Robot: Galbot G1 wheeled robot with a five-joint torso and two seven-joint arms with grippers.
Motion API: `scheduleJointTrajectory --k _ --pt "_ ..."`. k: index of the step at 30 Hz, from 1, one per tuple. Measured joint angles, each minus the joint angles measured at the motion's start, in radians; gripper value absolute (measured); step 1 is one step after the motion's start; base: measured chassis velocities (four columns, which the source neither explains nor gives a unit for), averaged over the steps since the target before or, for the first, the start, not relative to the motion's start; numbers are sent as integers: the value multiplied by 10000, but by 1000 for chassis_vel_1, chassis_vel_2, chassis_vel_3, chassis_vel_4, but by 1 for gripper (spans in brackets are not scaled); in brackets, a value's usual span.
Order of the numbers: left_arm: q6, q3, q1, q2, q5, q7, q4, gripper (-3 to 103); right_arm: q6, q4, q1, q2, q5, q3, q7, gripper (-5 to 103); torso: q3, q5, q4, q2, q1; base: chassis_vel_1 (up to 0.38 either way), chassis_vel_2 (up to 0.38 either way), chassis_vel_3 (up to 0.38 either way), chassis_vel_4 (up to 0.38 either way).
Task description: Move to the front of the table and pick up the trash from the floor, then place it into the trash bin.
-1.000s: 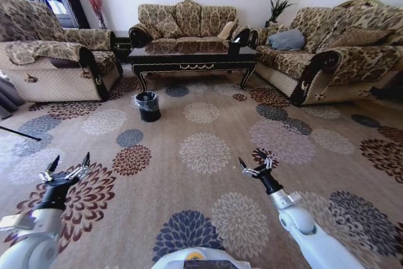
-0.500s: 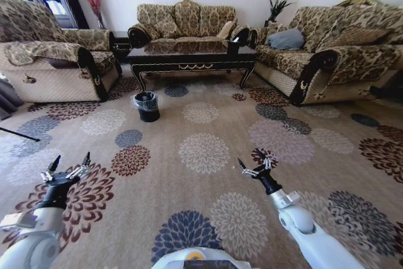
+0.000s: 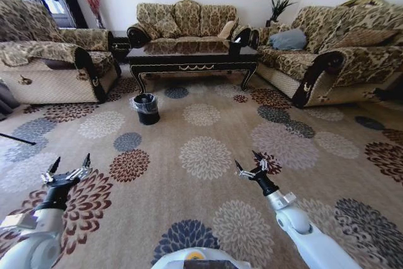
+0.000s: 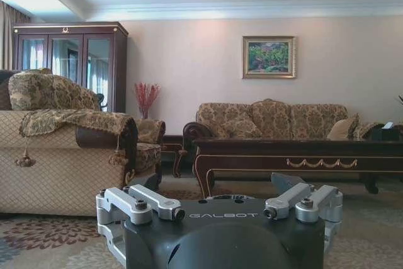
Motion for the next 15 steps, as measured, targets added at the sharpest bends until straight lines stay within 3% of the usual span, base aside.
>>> scheduleJointTrajectory --k 15 --pt "-58 -34 30 32 13 1 -1 100 108 -17 -45 -21 -61 71 -212 100 1 -1 -1 0 0 0 0 0 0"
